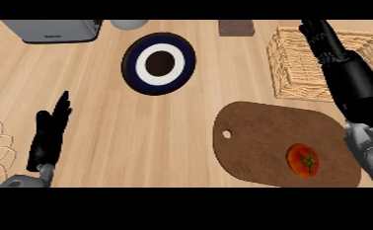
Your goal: Pick the tomato from the cutting board and place it in the basket
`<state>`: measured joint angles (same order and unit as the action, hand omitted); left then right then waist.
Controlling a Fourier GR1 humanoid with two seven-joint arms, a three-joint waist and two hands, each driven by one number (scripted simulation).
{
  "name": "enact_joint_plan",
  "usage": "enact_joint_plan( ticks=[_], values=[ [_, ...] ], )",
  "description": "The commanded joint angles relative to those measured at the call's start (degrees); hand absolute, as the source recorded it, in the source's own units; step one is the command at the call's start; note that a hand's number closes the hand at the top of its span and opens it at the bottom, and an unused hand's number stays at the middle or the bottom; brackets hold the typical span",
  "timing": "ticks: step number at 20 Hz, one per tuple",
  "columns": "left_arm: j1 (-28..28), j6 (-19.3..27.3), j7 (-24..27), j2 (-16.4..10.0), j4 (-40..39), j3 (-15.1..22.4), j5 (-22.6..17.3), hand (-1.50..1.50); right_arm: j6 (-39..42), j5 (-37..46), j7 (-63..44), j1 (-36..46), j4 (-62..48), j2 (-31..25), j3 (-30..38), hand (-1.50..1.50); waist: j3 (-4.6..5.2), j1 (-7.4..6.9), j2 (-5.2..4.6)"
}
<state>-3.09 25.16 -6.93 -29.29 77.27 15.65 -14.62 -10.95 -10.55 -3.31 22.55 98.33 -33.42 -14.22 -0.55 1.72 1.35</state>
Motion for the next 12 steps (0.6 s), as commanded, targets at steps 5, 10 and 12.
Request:
enact_joint_plan(
  ticks=[5,10,12],
  values=[
    [2.3,-5.2,-2.8,4.3,-0.9,2.2,-4.6,0.0,20.4,-19.7,12.1,-3.0,8.4,6.8,-4.2,1.5,0.23,-2.38,-1.74],
    [5.2,-8.1,-4.4,4.4,-0.4,3.3,-6.5,0.0,34.8,-12.0,23.8,-12.1,18.0,2.9,-18.0,1.5,0.25,-0.77,-0.96],
    [8.7,-8.1,-2.5,5.0,-0.2,3.2,-6.8,0.0,32.0,-0.7,29.4,-20.8,21.1,0.0,-19.3,-1.5,0.36,0.25,-0.68]
  ],
)
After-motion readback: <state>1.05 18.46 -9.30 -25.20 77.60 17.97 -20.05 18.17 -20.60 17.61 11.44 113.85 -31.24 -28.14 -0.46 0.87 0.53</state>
